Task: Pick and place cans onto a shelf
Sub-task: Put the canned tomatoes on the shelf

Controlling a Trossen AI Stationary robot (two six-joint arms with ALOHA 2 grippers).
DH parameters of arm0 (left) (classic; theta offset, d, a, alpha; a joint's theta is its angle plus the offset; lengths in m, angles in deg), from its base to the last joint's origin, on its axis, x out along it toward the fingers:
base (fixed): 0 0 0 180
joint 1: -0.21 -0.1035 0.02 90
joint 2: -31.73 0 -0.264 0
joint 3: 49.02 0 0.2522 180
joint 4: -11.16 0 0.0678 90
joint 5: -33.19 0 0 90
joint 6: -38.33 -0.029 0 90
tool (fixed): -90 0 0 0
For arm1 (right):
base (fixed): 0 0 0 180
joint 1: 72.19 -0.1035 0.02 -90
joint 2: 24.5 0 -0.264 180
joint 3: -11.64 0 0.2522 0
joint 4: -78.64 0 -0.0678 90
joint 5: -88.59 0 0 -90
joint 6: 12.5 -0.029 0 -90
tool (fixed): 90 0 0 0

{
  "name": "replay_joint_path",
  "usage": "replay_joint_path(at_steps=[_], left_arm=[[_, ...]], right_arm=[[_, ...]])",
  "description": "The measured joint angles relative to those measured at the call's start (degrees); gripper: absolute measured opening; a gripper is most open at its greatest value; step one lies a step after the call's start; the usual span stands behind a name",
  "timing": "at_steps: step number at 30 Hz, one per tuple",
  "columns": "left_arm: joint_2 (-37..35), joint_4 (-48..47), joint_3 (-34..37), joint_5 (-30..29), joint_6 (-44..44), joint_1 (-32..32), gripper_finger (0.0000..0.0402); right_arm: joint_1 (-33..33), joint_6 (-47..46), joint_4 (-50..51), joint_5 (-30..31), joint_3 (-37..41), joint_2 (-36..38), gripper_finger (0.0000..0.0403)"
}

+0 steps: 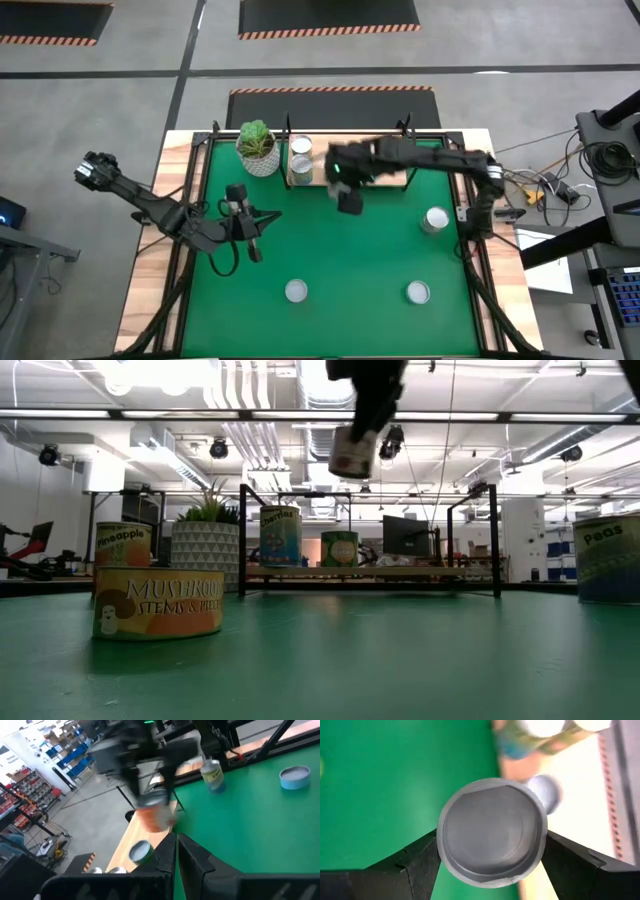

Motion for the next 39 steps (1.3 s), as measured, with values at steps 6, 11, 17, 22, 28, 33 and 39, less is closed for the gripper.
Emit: replay_joint_path(at_steps=[6,11,17,22,28,33,39], left_arm=[[0.0,-1.6,0.0,0.0,0.8,0.0,0.0000],[0.0,-1.5,0.0,0.0,1.1,0.1,0.0000],[0.1,-1.5,0.0,0.0,1.2,0.1,0.0000],[0.1,-1.5,0.0,0.0,1.4,0.0,0.0000],[0.1,-1.6,0.0,0.0,1.6,0.0,0.0000],[0.1,-1.7,0.0,0.0,1.6,0.0,0.0000],[0.1,-1.8,0.0,0.0,1.9,0.0,0.0000]], right_arm=[[9.7,5.8,0.6,-0.1,-10.5,-7.7,0.0290],[16.5,9.1,1.0,-2.4,-15.2,-13.7,0.0290],[22.2,10.5,0.7,-5.2,-17.8,-18.5,0.0290],[24.3,12.8,0.2,-8.1,-17.7,-21.3,0.0290],[24.5,14.4,-0.7,-9.0,-17.7,-23.3,0.0290],[24.5,14.4,-0.8,-9.3,-17.7,-24.0,0.0291],[24.5,14.8,-1.2,-11.1,-17.6,-24.2,0.0314]])
